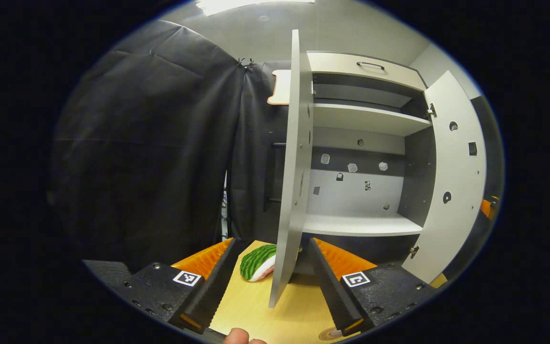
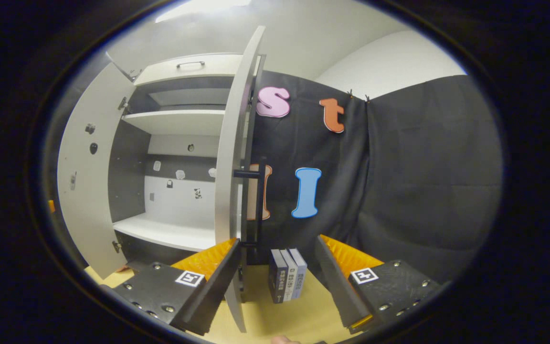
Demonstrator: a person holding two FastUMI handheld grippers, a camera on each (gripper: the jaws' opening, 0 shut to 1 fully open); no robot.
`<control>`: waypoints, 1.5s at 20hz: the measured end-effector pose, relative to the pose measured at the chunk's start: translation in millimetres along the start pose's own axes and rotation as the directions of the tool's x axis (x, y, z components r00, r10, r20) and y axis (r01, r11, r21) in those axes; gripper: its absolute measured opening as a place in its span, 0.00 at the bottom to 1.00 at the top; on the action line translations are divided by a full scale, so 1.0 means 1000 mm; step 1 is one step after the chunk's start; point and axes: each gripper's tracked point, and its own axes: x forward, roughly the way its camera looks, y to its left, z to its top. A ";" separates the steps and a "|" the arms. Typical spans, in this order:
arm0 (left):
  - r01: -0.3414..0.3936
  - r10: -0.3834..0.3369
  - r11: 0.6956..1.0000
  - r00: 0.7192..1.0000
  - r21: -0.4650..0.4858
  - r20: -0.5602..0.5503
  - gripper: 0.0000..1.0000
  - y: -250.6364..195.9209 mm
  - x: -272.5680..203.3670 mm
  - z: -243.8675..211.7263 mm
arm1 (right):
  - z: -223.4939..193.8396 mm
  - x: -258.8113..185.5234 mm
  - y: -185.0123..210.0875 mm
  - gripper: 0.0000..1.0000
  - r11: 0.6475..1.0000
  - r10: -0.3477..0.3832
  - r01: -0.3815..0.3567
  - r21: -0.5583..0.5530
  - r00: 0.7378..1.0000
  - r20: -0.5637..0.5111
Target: Grasp the bottle in the cabinet with the left hand and place it on the coaster, then close the right door with the right hand and the left door with the left hand.
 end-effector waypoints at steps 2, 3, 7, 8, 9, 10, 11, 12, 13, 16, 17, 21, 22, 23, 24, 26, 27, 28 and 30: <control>-0.008 0.008 1.000 1.000 -0.004 -0.004 0.92 0.004 -0.002 -0.002 | 0.000 -0.001 0.002 0.96 1.000 0.000 0.000 0.003 1.000 -0.003; -0.009 0.009 1.000 1.000 -0.008 -0.005 0.92 0.005 -0.002 -0.002 | -0.001 -0.003 0.003 0.93 1.000 0.000 0.000 0.005 1.000 -0.004; -0.015 0.015 1.000 1.000 -0.022 -0.007 0.92 0.010 -0.002 -0.002 | 0.000 -0.003 0.010 0.96 1.000 0.014 -0.014 0.010 1.000 -0.006; -0.015 0.015 1.000 1.000 -0.025 -0.009 0.92 0.010 -0.003 -0.003 | 0.000 -0.003 0.012 0.96 1.000 0.021 -0.021 0.013 1.000 -0.007; -0.015 0.015 1.000 1.000 -0.026 -0.011 0.92 0.011 -0.002 -0.003 | -0.001 -0.003 0.016 0.96 0.999 0.028 -0.027 0.017 1.000 -0.008; -0.016 0.015 0.999 1.000 -0.028 -0.012 0.92 0.012 -0.002 -0.004 | 0.000 -0.004 0.019 0.96 0.999 0.035 -0.034 0.020 0.999 -0.008; -0.016 0.016 0.999 1.000 -0.030 -0.014 0.92 0.012 -0.002 -0.003 | 0.000 -0.004 0.023 0.96 0.999 0.042 -0.042 0.019 0.999 -0.007; -0.016 0.015 0.999 1.000 -0.031 -0.015 0.92 0.012 -0.002 -0.004 | 0.000 -0.004 0.027 0.93 0.999 0.050 -0.050 0.020 0.999 -0.007; -0.015 0.014 0.999 1.000 -0.033 -0.016 0.92 0.010 0.000 -0.004 | 0.000 -0.005 0.030 0.93 0.998 0.057 -0.057 0.022 0.998 -0.007; -0.020 0.019 0.999 1.000 -0.036 -0.023 0.92 0.013 -0.001 -0.009 | 0.001 -0.005 0.044 0.93 0.996 0.083 -0.083 0.025 0.996 -0.011; -0.024 0.023 0.999 0.999 -0.037 -0.027 0.92 0.015 -0.001 -0.010 | 0.000 -0.007 0.048 0.93 0.995 0.093 -0.093 0.027 0.996 -0.012; -0.043 0.042 0.998 0.998 -0.045 -0.038 0.92 0.024 -0.004 -0.016 | 0.001 -0.004 0.071 0.96 0.989 0.144 -0.143 0.037 0.989 -0.017; -0.051 0.049 0.998 0.998 -0.046 -0.038 0.92 0.027 -0.004 -0.017 | 0.002 -0.003 0.079 0.96 0.987 0.157 -0.157 0.037 0.987 -0.017; -0.059 0.057 0.997 0.998 -0.047 -0.039 0.92 0.031 -0.005 -0.017 | 0.002 -0.002 0.086 0.96 0.985 0.171 -0.171 0.038 0.985 -0.017; -0.067 0.065 0.997 0.997 -0.048 -0.039 0.92 0.035 -0.007 -0.017 | 0.002 -0.001 0.093 0.94 0.982 0.185 -0.184 0.040 0.983 -0.018; -0.082 0.080 0.995 0.996 -0.050 -0.036 0.92 0.043 -0.010 -0.017 | 0.002 0.001 0.108 0.96 0.977 0.211 -0.210 0.044 0.977 -0.021; -0.090 0.088 0.995 0.995 -0.051 -0.037 0.92 0.046 -0.011 -0.018 | 0.002 0.003 0.114 0.96 0.974 0.224 -0.223 0.047 0.974 -0.023; -0.097 0.095 0.994 0.995 -0.052 -0.039 0.92 0.050 -0.012 -0.020 | 0.002 0.004 0.122 0.96 0.970 0.239 -0.238 0.053 0.971 -0.026; -0.112 0.109 0.992 0.993 -0.055 -0.045 0.92 0.057 -0.012 -0.022 | 0.002 0.003 0.140 0.93 0.958 0.279 -0.277 0.069 0.960 -0.032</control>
